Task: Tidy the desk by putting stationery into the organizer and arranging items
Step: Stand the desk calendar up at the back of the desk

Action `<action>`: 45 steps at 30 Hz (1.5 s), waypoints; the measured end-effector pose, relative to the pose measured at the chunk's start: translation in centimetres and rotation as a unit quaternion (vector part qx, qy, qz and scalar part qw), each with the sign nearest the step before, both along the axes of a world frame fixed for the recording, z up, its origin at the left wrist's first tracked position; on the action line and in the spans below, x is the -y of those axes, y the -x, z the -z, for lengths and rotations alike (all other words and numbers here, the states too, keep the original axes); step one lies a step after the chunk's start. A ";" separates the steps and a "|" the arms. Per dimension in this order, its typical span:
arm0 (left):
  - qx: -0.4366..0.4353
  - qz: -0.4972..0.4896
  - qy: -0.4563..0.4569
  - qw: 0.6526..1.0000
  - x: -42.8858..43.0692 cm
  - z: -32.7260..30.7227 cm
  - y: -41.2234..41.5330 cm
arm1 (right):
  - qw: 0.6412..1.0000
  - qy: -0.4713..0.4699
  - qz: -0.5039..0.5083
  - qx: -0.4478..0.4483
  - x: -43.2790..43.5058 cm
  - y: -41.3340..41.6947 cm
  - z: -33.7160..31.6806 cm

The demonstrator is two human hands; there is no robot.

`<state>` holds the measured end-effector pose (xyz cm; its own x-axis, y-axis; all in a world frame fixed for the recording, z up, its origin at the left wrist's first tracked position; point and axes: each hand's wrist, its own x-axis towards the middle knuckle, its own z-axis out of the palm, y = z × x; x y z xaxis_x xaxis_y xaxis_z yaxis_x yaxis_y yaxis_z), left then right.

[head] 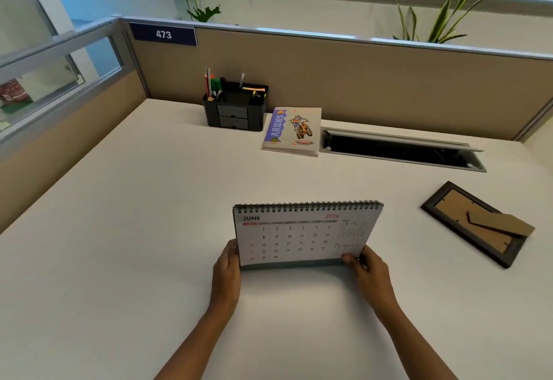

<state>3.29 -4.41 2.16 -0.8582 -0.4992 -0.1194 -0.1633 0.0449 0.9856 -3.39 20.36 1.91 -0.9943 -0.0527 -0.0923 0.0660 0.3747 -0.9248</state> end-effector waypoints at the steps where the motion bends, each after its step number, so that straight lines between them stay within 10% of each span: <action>1: -0.010 0.005 -0.006 1.000 -0.1 0.0 0.0 | 1.000 0.008 0.007 -0.005 -0.2 -0.2 0.2; 45: 0.083 0.102 0.079 0.988 -9.3 -0.8 27.8 | 0.983 0.095 0.151 -0.039 -8.8 21.5 0.3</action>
<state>-24.54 4.89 2.95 -0.9179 -0.3421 -0.2011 -0.2937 0.2447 0.9241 -24.87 29.14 1.62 -0.9710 0.2368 -0.0321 0.0737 0.1688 -0.9829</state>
